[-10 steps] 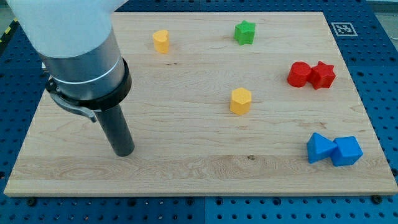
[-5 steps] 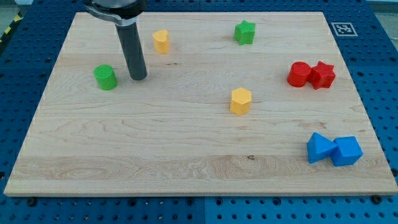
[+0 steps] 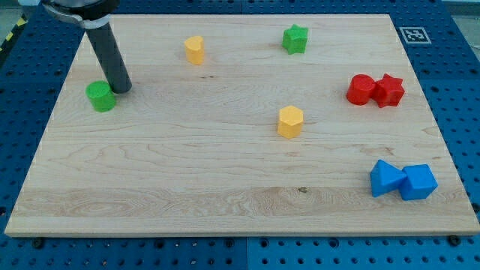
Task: Move the green circle to the bottom left corner of the board
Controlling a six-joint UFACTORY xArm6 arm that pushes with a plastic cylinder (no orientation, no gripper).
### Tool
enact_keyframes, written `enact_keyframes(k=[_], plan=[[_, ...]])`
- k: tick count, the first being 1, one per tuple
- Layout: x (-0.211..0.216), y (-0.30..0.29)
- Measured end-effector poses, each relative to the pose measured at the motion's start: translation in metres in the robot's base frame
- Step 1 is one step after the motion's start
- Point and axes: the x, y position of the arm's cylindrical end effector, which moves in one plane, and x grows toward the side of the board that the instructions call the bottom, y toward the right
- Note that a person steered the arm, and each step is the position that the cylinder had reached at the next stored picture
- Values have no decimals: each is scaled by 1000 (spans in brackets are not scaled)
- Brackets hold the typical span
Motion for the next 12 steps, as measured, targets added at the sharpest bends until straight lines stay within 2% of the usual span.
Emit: enact_keyframes(k=[2, 3, 4, 7, 9, 12], plan=[[-22, -13], [-22, -37], [-22, -37], [33, -30], [44, -4], [110, 5]])
